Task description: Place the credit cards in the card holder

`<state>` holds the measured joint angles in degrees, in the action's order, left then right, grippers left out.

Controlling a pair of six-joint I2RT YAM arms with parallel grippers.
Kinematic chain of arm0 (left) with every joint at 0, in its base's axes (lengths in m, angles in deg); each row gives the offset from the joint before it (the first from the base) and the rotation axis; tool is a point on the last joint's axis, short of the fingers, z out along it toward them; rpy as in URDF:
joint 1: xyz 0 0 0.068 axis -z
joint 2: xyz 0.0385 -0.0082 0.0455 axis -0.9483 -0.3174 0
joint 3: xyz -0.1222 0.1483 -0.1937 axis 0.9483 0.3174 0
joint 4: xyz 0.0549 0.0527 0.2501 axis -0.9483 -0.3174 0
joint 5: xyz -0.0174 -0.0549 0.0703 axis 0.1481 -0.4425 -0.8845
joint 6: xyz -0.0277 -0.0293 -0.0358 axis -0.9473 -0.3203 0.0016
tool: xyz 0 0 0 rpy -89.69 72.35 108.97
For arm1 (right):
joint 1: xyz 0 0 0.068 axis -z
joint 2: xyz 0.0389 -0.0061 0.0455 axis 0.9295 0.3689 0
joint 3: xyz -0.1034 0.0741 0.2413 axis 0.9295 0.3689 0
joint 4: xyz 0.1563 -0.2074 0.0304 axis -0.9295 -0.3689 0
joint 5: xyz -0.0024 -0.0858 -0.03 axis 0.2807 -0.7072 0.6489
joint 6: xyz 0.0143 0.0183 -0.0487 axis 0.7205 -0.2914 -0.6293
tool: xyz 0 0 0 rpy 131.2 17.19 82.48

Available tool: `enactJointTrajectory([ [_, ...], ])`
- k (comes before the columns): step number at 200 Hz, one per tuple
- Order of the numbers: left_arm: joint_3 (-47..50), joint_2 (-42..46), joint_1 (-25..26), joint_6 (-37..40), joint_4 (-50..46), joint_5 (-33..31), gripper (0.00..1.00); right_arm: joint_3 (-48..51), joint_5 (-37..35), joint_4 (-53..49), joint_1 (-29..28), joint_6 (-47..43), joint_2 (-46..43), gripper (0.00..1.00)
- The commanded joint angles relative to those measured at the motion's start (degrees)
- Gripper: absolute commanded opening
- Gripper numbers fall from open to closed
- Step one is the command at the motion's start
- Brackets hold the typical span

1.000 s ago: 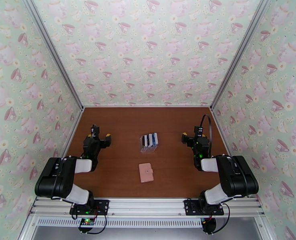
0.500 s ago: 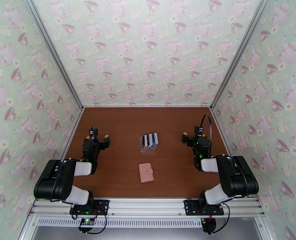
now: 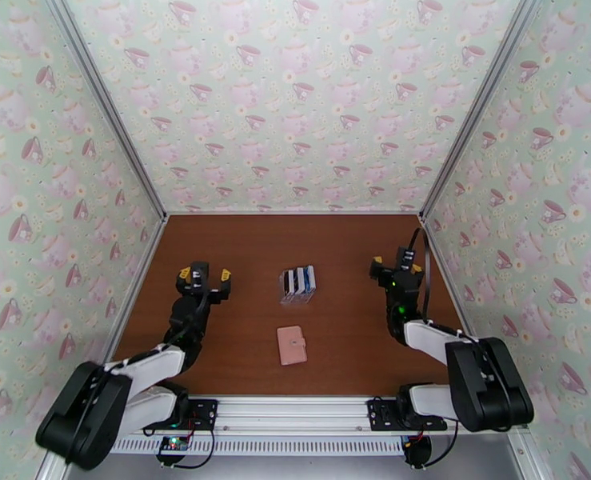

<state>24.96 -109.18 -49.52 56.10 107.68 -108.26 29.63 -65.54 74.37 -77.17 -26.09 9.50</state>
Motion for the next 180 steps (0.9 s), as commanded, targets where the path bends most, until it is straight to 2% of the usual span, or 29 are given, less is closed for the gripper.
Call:
enactJointTrajectory([
  [1,-1.4,4.5,5.8,-0.6,-6.4,1.2,1.0,-11.8,-16.6,-28.4,-0.9,15.1,-1.7,1.0],
  [9,-2.0,6.1,7.8,-2.3,-8.3,0.9,1.0,-17.2,-16.8,-39.9,-1.0,19.0,-1.5,1.0],
  [19,-3.3,7.8,10.2,-4.5,-12.5,-0.4,1.0,-20.5,-17.4,-46.1,-1.4,20.8,-0.9,1.0],
  [54,-8.6,10.2,16.8,-14.9,-26.2,-4.2,1.0,-13.5,-12.6,-38.7,-5.1,15.4,-7.8,1.0],
  [100,-12.2,10.4,25.9,-21.9,-37.1,-6.9,1.0,-12.3,-13.0,-45.5,-16.7,14.5,-15.7,1.0],
  [113,-13.5,10.1,27.0,-24.0,-40.7,-7.4,1.0,-12.7,-14.0,-48.3,-21.0,14.8,-17.6,1.0],
  [137,-16.6,9.1,28.3,-30.5,-51.4,-14.1,1.0,-13.6,-13.6,-52.7,-28.6,13.5,-20.7,1.0],
  [157,-15.1,10.2,29.5,-30.7,-52.7,-14.0,1.0,-14.3,-13.3,-56.9,-34.3,14.6,-22.1,1.0],
  [180,-14.0,11.3,29.7,-33.5,-55.6,-11.4,1.0,-14.7,-12.9,-59.8,-40.2,17.9,-22.4,0.95],
])
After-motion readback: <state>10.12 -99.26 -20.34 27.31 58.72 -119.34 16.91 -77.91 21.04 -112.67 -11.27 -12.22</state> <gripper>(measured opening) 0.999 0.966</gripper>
